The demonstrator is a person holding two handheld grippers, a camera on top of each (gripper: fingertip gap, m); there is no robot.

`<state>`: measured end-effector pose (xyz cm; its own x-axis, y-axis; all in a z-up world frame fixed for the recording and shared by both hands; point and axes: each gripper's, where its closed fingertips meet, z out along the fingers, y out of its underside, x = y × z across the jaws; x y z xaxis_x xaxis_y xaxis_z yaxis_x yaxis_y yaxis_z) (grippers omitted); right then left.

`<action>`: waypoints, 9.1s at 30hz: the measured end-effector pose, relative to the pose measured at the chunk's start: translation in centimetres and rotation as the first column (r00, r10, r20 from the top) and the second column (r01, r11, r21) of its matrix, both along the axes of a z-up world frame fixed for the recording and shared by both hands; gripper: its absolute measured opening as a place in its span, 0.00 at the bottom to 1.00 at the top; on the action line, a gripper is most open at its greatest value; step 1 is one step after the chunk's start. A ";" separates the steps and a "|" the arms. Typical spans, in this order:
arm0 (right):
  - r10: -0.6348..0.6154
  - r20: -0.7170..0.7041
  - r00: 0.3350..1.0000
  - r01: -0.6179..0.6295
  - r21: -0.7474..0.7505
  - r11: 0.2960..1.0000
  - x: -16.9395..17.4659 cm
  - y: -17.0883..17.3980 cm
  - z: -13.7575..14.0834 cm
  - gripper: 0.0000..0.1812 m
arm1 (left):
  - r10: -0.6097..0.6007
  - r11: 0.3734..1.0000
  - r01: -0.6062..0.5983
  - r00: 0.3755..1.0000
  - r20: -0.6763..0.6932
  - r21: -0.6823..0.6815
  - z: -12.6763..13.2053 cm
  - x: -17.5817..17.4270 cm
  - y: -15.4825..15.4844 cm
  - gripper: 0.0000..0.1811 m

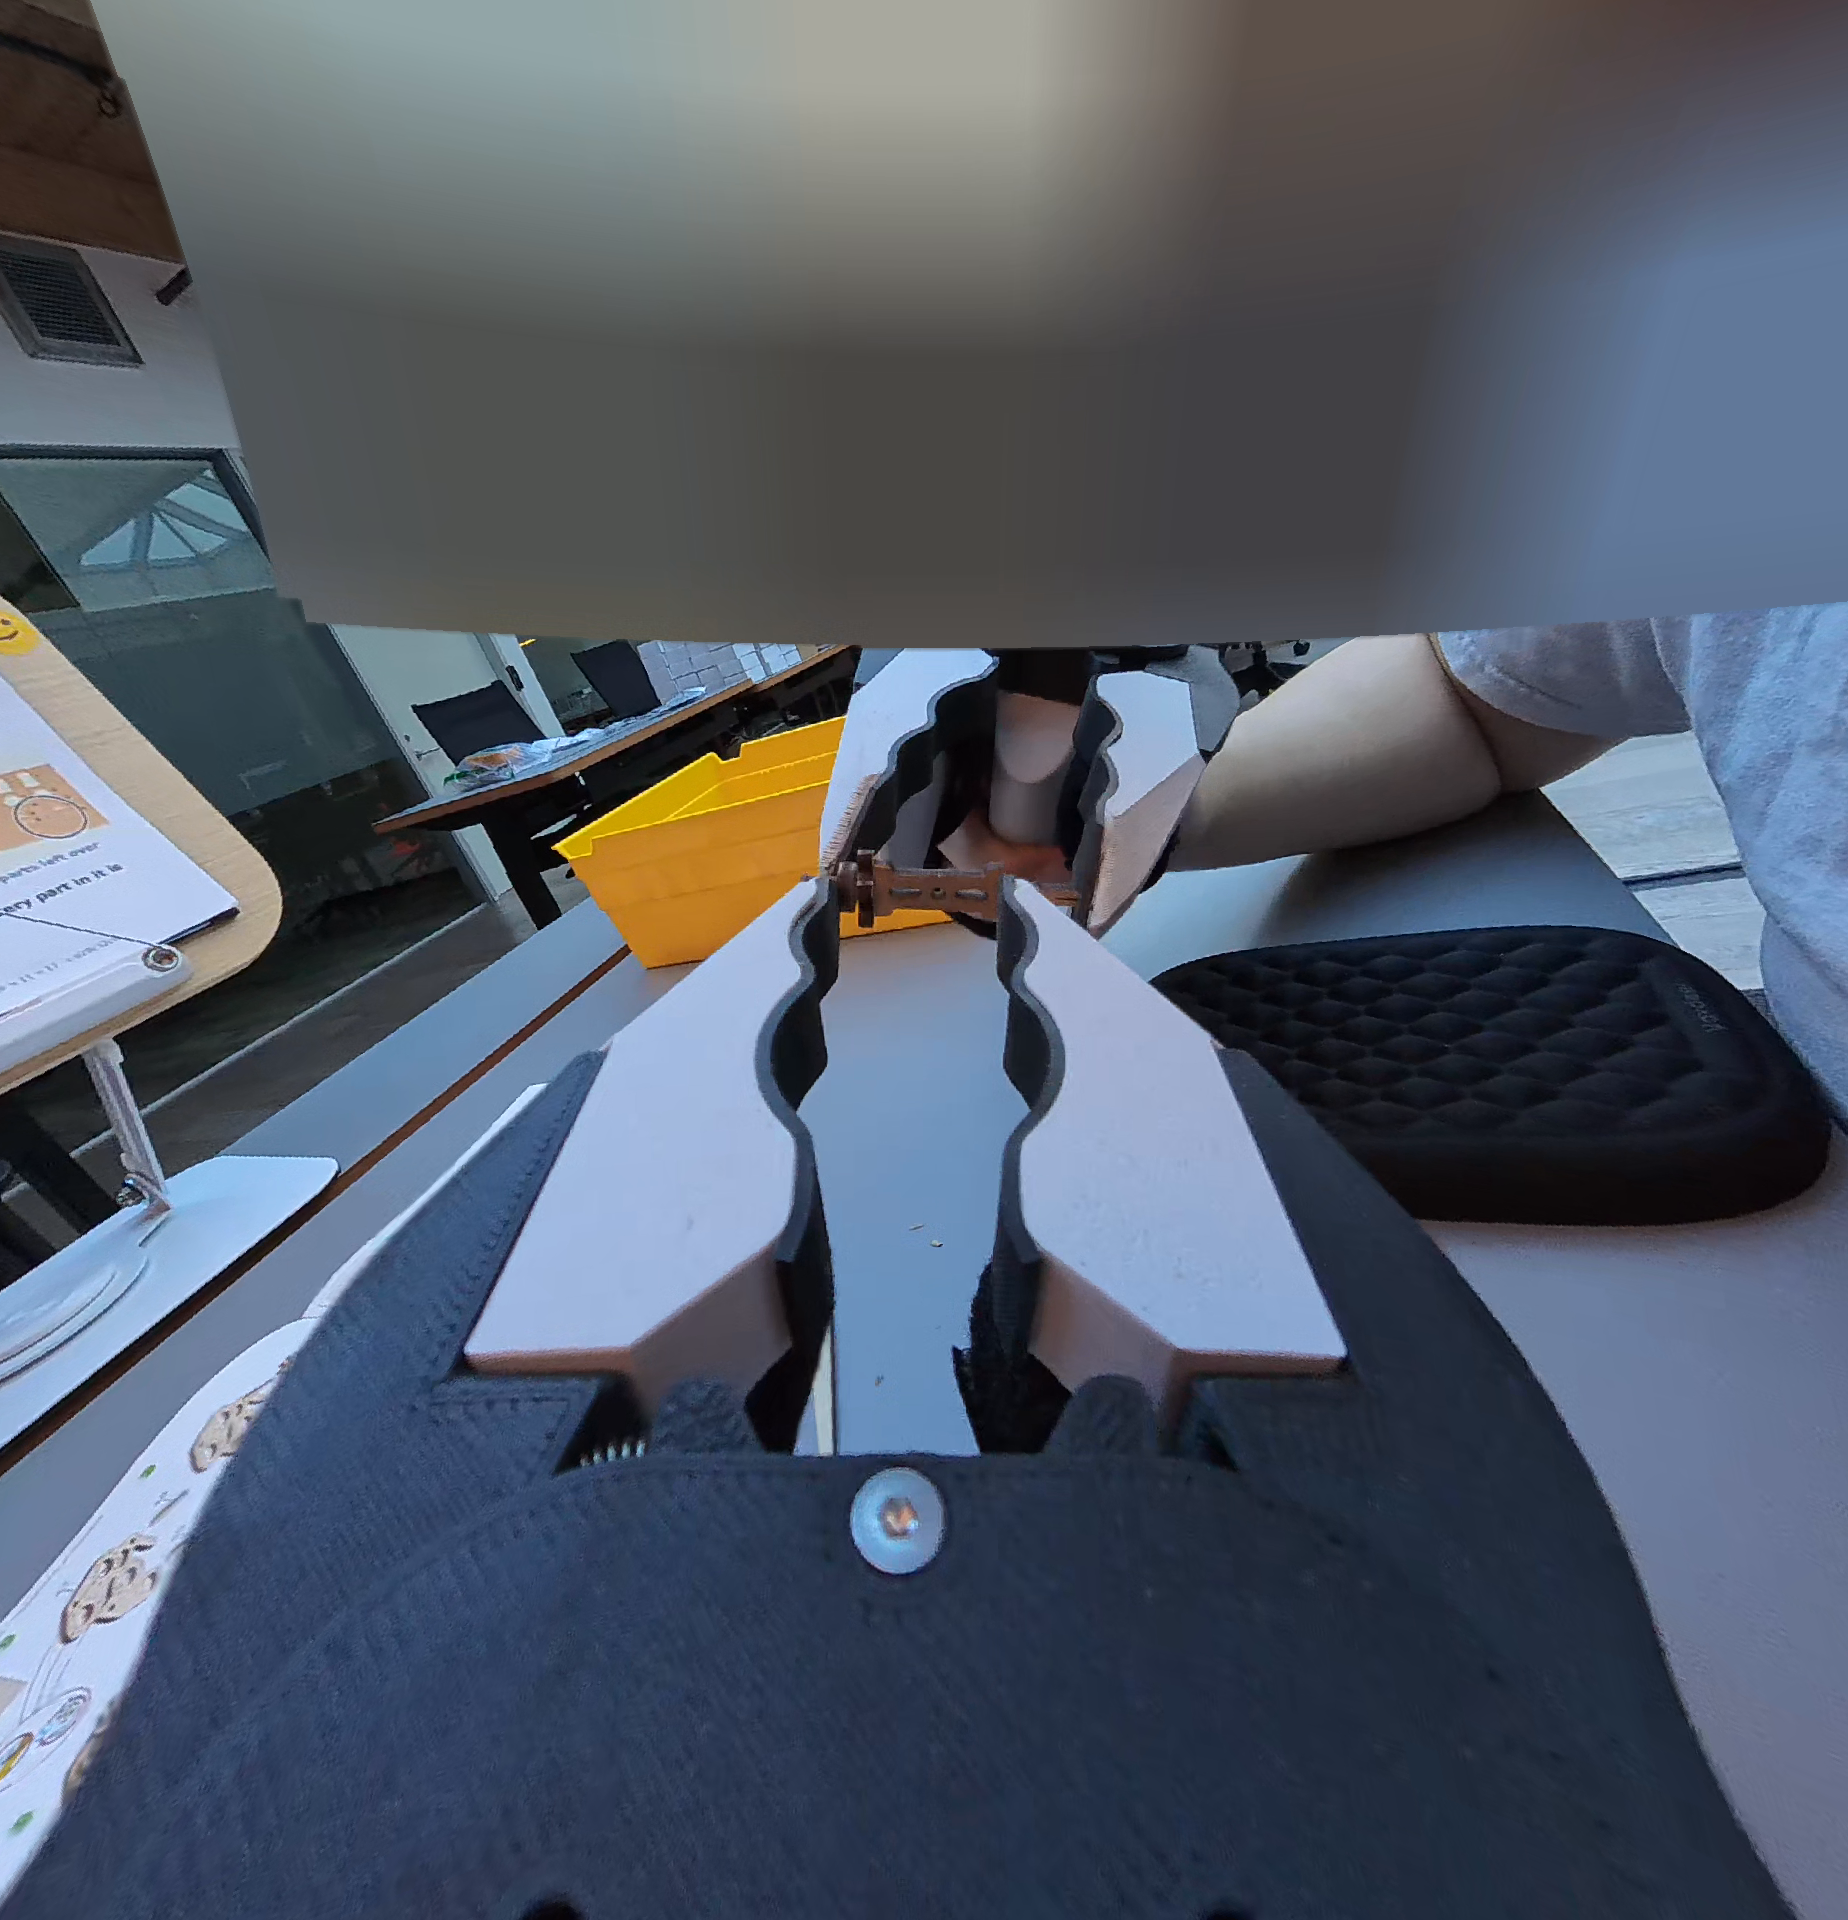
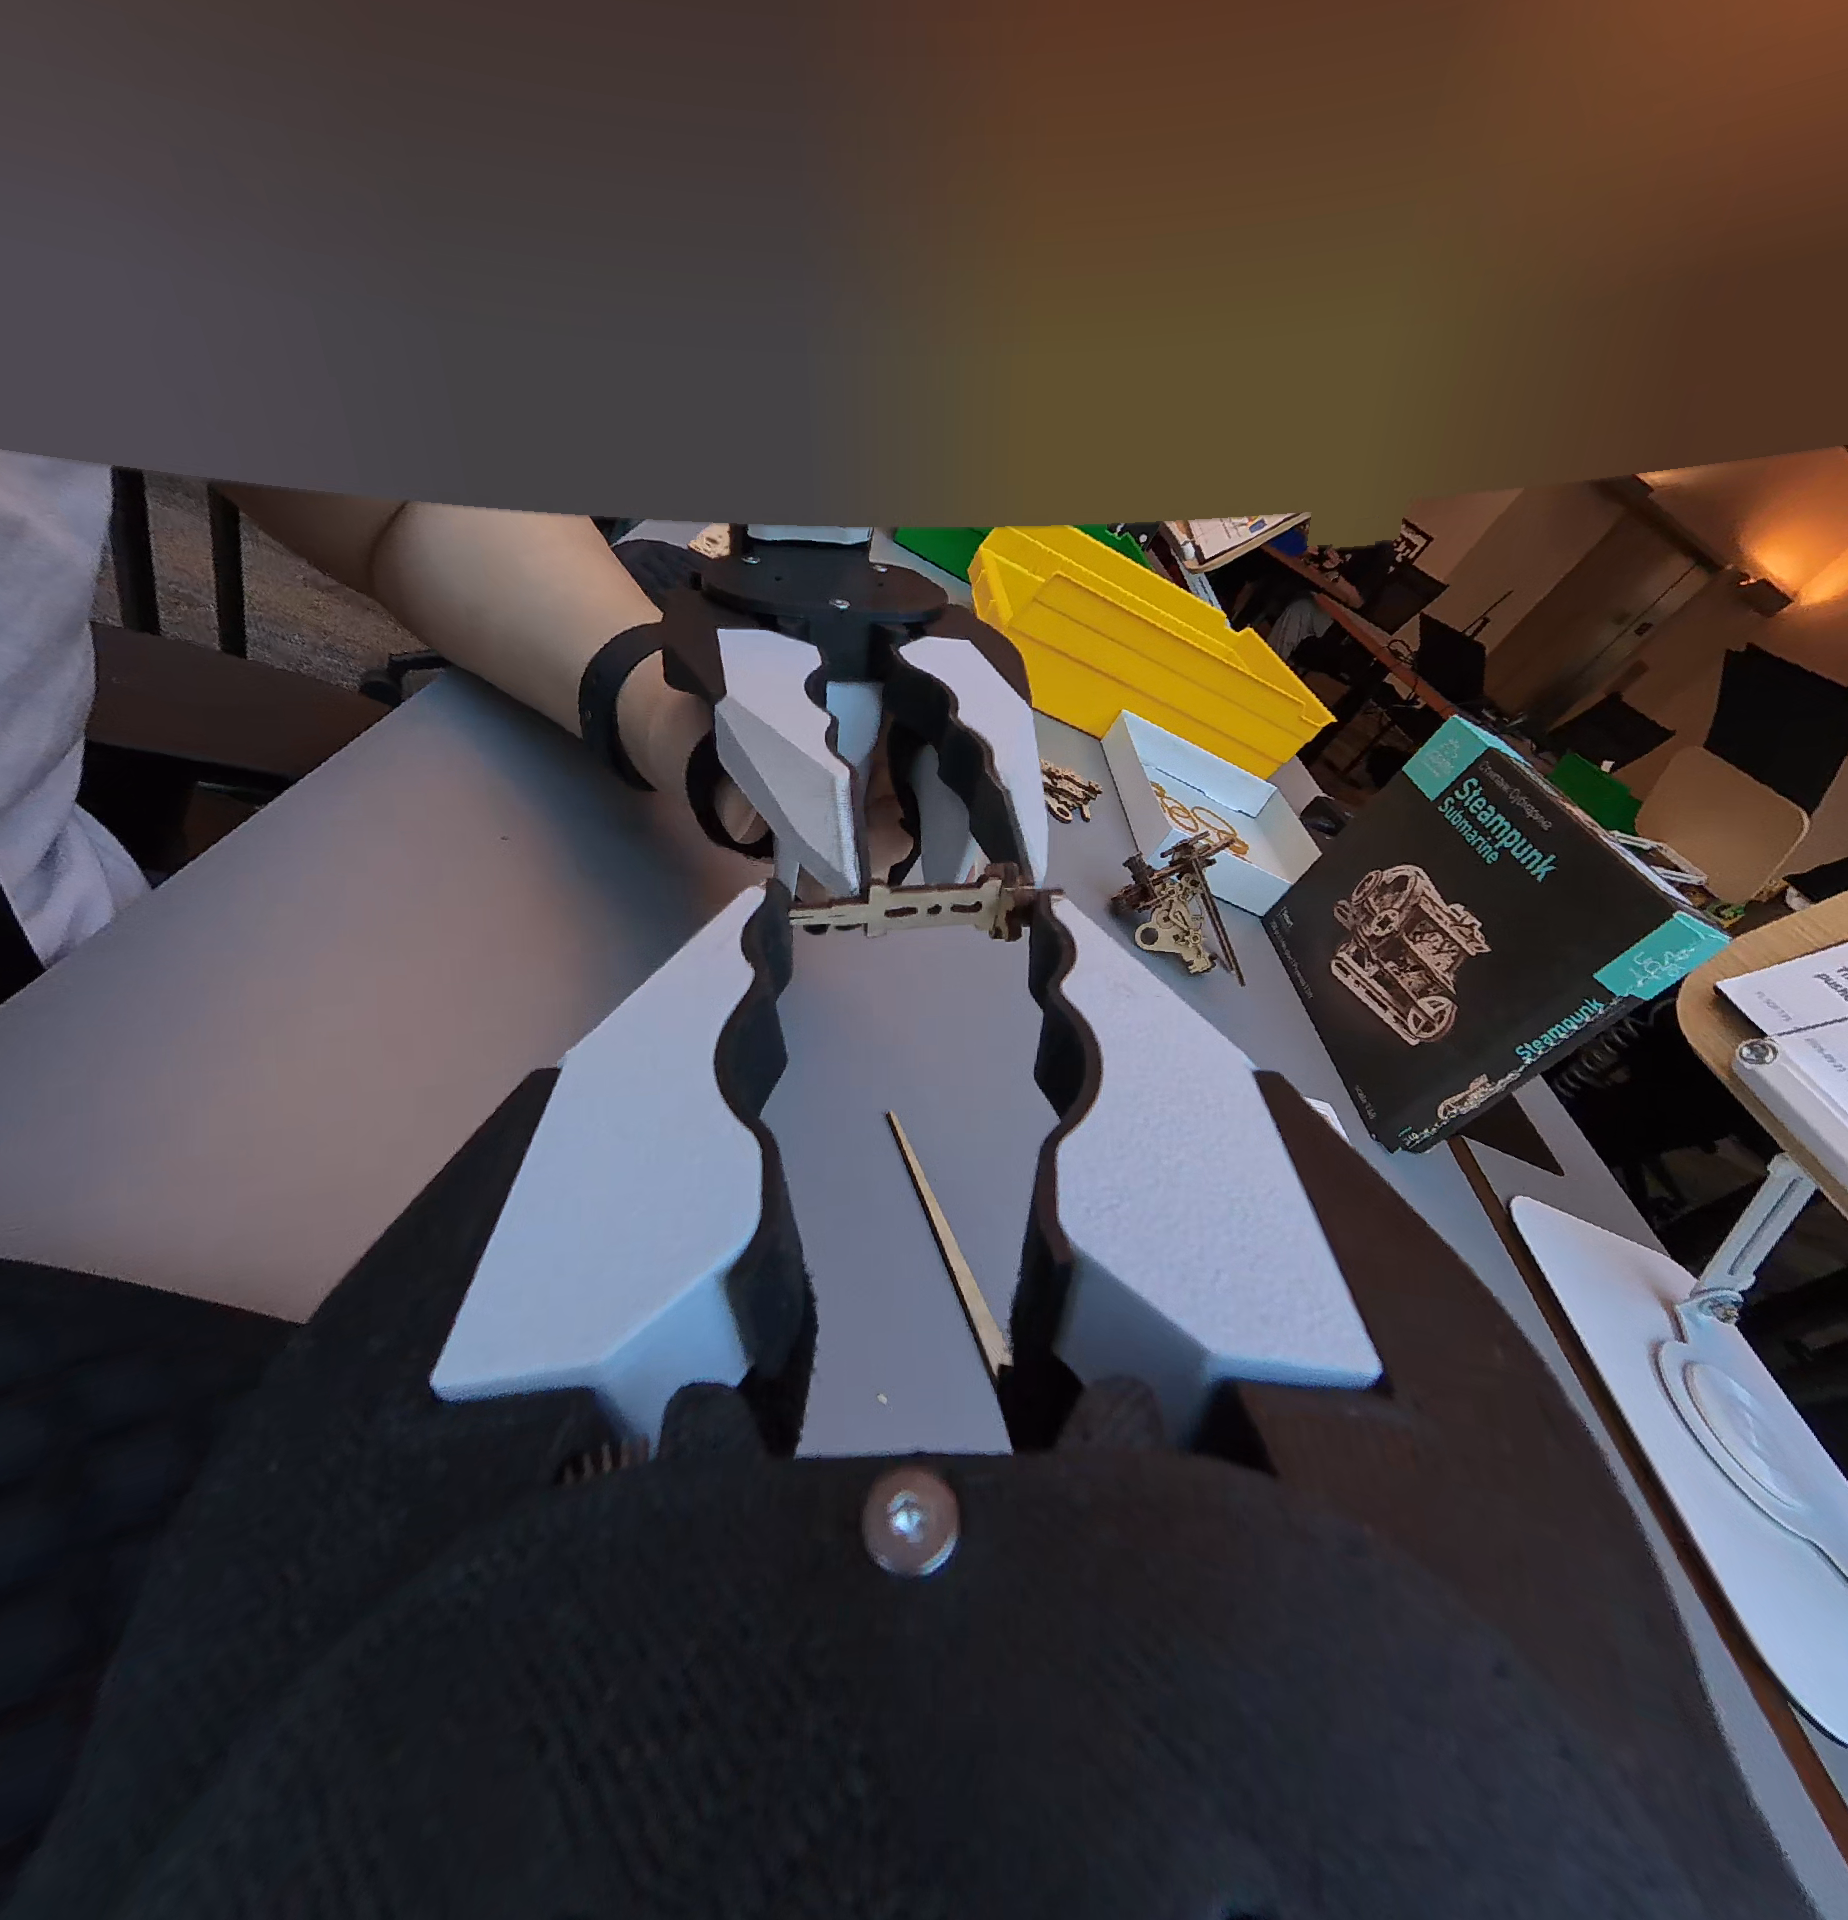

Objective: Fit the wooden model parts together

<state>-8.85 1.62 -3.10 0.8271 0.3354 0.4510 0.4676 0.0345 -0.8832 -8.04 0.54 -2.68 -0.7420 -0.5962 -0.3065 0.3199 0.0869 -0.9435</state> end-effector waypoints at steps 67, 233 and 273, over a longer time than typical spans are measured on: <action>-0.046 0.097 0.994 0.069 -0.246 0.967 1.1 0.8 -3.9 0.16 | 0.025 0.981 -0.027 1.000 0.011 0.194 -3.0 1.3 1.2 0.02; 0.040 -0.036 0.999 -0.052 -0.483 0.874 1.8 0.5 -11.9 0.00 | 0.123 0.784 0.212 0.868 -0.481 0.583 -14.0 1.2 1.0 0.00; 0.090 -0.111 0.990 -0.101 -0.101 0.990 2.6 -0.3 -5.9 0.00 | -0.007 0.953 0.065 0.982 -0.191 0.297 -7.4 2.0 0.8 0.02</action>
